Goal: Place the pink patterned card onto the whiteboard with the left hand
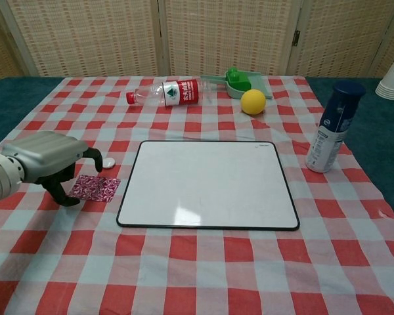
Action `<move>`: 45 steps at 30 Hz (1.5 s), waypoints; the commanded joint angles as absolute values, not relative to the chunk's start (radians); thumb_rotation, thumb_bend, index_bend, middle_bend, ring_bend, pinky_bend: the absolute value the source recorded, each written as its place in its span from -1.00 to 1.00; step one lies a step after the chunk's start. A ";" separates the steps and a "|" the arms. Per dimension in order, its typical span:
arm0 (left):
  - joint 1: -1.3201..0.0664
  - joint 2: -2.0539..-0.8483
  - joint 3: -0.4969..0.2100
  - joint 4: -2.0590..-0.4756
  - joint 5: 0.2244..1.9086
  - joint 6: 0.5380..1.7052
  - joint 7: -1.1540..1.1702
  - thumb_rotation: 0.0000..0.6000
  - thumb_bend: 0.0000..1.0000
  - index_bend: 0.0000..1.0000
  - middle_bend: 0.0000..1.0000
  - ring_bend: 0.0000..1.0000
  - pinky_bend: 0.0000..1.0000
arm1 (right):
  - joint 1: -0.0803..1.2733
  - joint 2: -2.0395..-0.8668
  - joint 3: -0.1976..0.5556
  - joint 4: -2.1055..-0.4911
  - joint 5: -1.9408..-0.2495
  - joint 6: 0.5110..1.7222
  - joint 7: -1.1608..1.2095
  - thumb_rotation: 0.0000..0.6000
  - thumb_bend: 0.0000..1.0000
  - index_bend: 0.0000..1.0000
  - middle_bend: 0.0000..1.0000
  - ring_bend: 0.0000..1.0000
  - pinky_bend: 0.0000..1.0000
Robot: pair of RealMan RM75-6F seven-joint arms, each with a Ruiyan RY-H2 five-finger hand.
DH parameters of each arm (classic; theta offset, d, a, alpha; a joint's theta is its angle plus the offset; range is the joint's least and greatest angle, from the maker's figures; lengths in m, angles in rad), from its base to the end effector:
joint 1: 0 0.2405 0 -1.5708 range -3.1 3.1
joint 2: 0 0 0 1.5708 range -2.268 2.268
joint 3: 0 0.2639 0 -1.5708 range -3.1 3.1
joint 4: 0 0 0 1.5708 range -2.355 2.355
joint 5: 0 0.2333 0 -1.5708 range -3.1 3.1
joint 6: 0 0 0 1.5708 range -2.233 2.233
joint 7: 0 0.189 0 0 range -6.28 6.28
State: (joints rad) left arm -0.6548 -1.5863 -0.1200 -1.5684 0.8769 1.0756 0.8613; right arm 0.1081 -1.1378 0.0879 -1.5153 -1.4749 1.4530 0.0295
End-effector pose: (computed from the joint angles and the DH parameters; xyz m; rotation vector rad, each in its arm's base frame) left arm -0.1897 0.3544 -0.0704 -1.8575 -0.7885 -0.5188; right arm -0.3434 -0.2469 0.1498 1.3740 -0.8591 0.8840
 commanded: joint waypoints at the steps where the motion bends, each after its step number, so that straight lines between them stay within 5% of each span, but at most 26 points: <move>1: -0.663 -1.590 -0.118 -1.560 0.861 1.076 0.866 1.00 -0.50 -0.38 1.00 1.00 1.00 | 0.108 -1.137 0.088 -1.515 -1.475 1.454 0.030 1.00 -1.00 -1.00 -0.95 -1.00 -1.00; 29: -0.725 -1.606 -0.100 -1.528 0.743 1.073 0.890 1.00 -0.51 -0.38 1.00 1.00 1.00 | 0.110 -1.138 0.094 -1.506 -1.464 1.451 0.038 1.00 -1.00 -1.00 -0.95 -1.00 -1.00; 45: -0.747 -1.601 -0.093 -1.545 0.729 1.095 0.889 1.00 -0.50 -0.13 1.00 1.00 1.00 | 0.112 -1.141 0.099 -1.501 -1.457 1.449 0.041 1.00 -1.00 -1.00 -0.95 -1.00 -1.00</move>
